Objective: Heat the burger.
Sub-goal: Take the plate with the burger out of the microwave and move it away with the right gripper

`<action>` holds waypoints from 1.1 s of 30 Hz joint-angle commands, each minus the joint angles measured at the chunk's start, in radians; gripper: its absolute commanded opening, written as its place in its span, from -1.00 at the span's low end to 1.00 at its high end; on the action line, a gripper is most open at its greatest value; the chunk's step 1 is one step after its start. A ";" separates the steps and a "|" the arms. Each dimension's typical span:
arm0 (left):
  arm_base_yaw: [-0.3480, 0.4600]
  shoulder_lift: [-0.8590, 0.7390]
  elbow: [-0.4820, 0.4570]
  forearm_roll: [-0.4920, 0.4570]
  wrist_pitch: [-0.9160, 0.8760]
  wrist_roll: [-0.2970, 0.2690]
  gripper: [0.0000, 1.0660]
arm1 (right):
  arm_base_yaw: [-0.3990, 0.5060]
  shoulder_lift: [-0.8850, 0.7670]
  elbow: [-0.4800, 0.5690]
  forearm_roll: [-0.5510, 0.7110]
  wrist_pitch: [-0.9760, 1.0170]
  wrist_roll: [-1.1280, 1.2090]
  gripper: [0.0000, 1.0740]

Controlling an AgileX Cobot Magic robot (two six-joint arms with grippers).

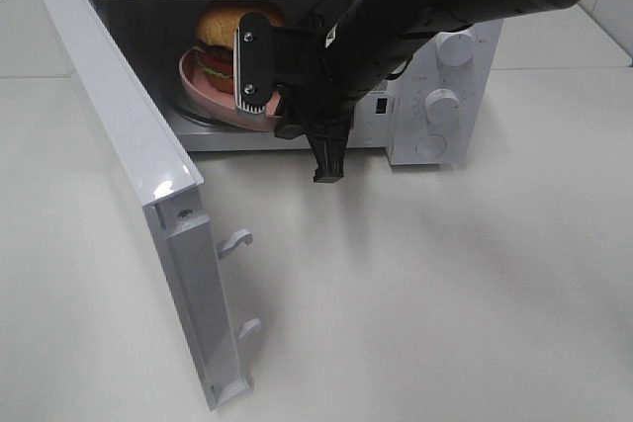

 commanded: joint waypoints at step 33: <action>0.003 -0.017 0.002 0.000 -0.003 -0.001 0.89 | 0.044 -0.396 0.351 -0.061 -0.086 -0.025 -1.00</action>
